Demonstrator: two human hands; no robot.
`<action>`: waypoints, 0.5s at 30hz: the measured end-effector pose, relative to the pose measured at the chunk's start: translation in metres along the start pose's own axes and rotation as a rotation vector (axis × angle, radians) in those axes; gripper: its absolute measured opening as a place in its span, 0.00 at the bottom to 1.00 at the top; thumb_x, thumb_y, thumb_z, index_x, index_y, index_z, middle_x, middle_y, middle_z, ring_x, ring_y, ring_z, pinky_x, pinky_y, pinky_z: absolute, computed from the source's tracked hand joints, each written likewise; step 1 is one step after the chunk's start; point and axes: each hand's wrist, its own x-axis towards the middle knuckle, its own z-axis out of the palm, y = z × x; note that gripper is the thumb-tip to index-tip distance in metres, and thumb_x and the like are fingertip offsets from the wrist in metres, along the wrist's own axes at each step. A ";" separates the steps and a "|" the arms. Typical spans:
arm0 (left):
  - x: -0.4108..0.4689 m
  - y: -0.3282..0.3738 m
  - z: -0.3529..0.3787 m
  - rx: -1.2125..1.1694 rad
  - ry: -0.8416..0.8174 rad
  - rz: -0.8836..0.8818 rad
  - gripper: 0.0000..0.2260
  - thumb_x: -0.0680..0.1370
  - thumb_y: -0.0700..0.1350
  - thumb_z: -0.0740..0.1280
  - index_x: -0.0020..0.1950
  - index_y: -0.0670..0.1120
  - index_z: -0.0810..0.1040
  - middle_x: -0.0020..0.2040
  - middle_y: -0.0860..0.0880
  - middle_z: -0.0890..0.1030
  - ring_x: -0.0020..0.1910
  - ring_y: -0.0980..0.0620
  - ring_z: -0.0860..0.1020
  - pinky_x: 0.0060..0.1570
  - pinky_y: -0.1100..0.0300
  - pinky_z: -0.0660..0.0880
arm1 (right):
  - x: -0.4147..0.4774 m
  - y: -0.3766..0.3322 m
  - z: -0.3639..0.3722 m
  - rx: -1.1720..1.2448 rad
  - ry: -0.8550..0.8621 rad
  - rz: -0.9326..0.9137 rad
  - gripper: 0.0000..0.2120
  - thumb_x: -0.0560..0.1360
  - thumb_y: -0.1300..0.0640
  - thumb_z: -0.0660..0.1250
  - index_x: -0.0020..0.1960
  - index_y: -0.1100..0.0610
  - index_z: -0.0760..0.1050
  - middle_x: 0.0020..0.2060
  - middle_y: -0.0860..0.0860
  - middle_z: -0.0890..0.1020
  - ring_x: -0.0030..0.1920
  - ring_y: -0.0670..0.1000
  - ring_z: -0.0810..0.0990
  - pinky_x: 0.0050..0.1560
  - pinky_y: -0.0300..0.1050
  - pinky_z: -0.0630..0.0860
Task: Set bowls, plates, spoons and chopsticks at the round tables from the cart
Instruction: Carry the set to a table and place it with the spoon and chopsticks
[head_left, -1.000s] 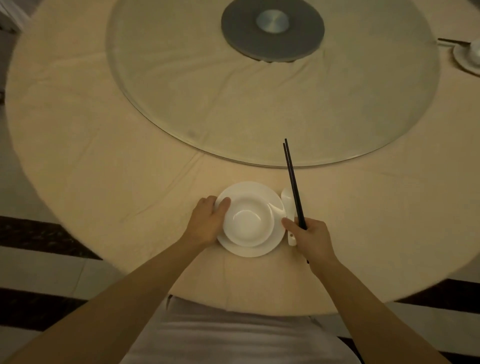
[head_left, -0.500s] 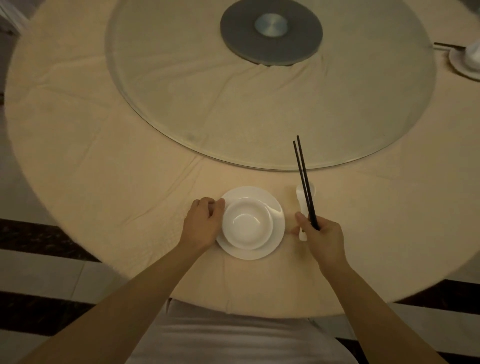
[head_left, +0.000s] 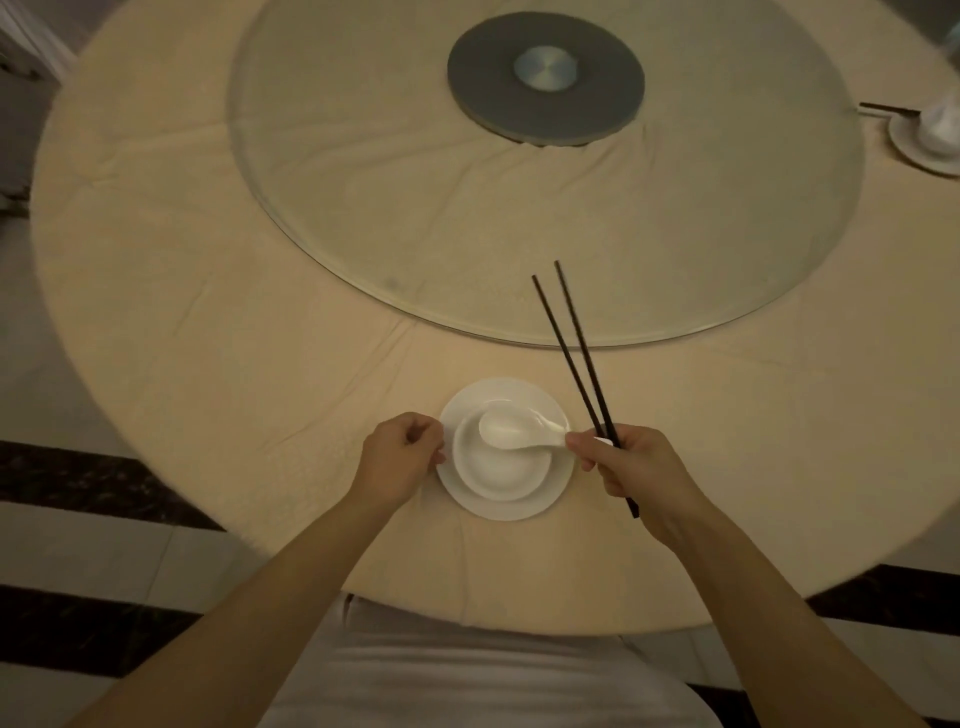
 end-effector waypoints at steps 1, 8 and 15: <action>0.000 -0.001 0.000 -0.022 -0.013 -0.005 0.06 0.79 0.43 0.67 0.48 0.43 0.83 0.40 0.47 0.86 0.36 0.53 0.84 0.44 0.57 0.81 | 0.003 0.002 0.003 0.018 -0.013 0.039 0.13 0.72 0.53 0.77 0.32 0.56 0.80 0.25 0.48 0.71 0.25 0.46 0.61 0.25 0.37 0.62; -0.001 -0.002 0.002 -0.053 -0.070 0.006 0.06 0.78 0.41 0.69 0.46 0.44 0.86 0.37 0.46 0.86 0.37 0.48 0.85 0.44 0.54 0.82 | 0.014 0.015 0.015 0.066 -0.051 0.160 0.14 0.72 0.57 0.78 0.31 0.58 0.78 0.22 0.45 0.69 0.23 0.45 0.61 0.23 0.38 0.60; -0.004 0.002 0.008 0.036 -0.069 0.020 0.06 0.77 0.41 0.70 0.43 0.49 0.86 0.35 0.51 0.86 0.33 0.55 0.84 0.41 0.62 0.80 | 0.021 0.022 0.009 0.024 -0.063 0.195 0.13 0.70 0.56 0.79 0.30 0.57 0.82 0.25 0.50 0.72 0.24 0.46 0.62 0.23 0.39 0.60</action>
